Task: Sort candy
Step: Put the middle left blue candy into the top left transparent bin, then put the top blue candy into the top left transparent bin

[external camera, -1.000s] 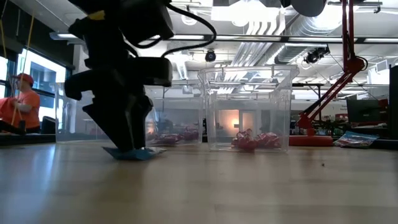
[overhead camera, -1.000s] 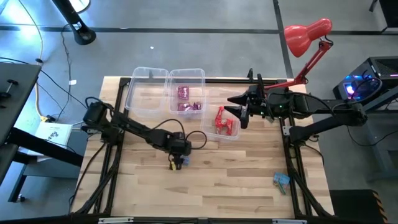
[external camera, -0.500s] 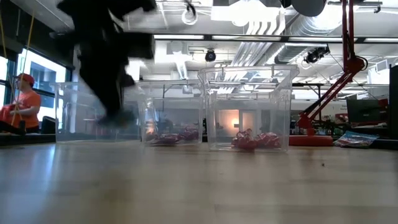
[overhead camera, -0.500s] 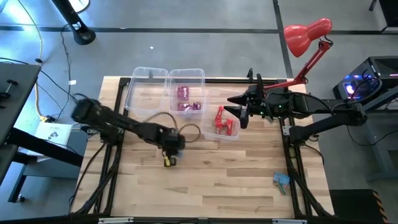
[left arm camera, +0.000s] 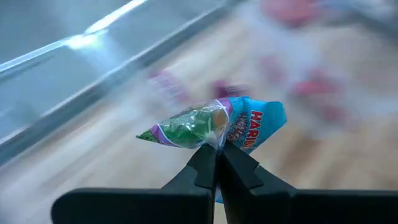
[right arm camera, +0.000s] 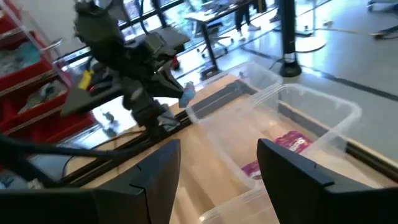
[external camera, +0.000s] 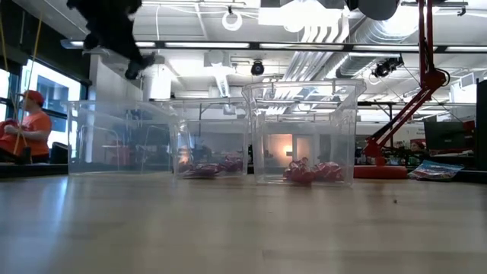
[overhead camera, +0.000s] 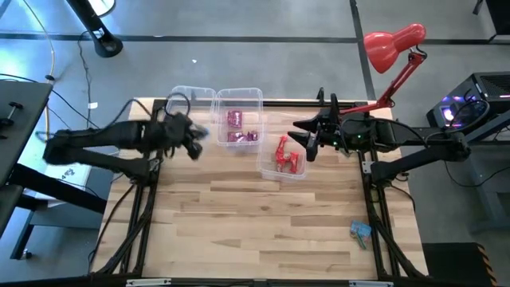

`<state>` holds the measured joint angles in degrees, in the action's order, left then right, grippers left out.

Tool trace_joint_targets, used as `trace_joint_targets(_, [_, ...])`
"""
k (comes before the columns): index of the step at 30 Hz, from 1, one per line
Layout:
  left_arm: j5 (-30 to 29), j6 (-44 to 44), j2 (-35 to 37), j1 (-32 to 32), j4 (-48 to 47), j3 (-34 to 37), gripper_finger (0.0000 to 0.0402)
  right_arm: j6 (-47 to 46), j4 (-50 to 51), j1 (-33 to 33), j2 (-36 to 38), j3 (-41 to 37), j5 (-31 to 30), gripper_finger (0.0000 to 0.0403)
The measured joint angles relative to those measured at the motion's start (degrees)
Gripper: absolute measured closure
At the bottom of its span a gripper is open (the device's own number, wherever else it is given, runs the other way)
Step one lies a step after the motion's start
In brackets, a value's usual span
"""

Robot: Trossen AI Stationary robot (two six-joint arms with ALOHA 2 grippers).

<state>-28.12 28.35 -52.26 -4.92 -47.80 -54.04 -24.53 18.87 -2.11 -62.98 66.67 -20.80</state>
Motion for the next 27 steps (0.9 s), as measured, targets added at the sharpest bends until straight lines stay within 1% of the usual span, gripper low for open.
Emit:
trace_joint_targets(2, [0.4,-1.0,0.1,-5.8,-3.3,0.0,0.0397,0.0,-0.6,0.0,0.0,0.0,-1.1,0.0192])
trace_joint_targets(5, [0.5,-6.1,-1.3,-13.0,-4.3,0.0,0.0384,0.1,-1.6,0.0,0.0,0.0,-1.3,0.0192])
trace_joint_targets(7, [0.4,-8.8,-3.2,-16.9,-3.8,0.0,0.0367,0.1,-2.5,0.1,0.0,0.0,-1.3,0.0192])
trace_joint_targets(10, [1.2,-12.6,-6.6,-21.4,-3.6,0.0,0.0331,0.1,-2.9,0.2,0.0,0.0,-1.3,0.0192])
trace_joint_targets(13, [5.0,-13.5,-9.7,-25.4,-3.9,0.0,0.0289,0.2,-2.8,0.2,0.1,0.0,-1.3,0.0192])
trace_joint_targets(16, [8.3,-13.5,-11.7,-27.8,-3.4,0.0,0.0249,1.5,-1.6,0.2,0.1,0.0,-1.1,0.0192])
trace_joint_targets(18, [12.6,-13.4,-11.7,-28.4,-2.6,0.0,0.0228,1.2,0.2,0.2,0.1,0.0,-1.1,0.0192])
trace_joint_targets(21, [22.5,-11.8,-10.0,-28.5,-0.1,-0.7,0.0206,-3.8,8.5,0.2,0.4,0.0,-3.7,0.0192])
trace_joint_targets(23, [26.4,-10.2,-7.8,-28.3,2.9,-1.4,0.0196,-9.6,16.6,0.2,0.4,0.0,-7.5,0.0192])
trace_joint_targets(25, [27.0,-8.3,-5.2,-28.0,6.8,-1.5,0.0191,-18.2,25.7,0.2,0.3,0.0,-12.3,0.0192])
trace_joint_targets(27, [26.3,-7.4,-2.7,-27.9,10.7,-1.5,0.0188,-28.2,36.3,0.6,0.4,0.0,-16.9,0.0192])
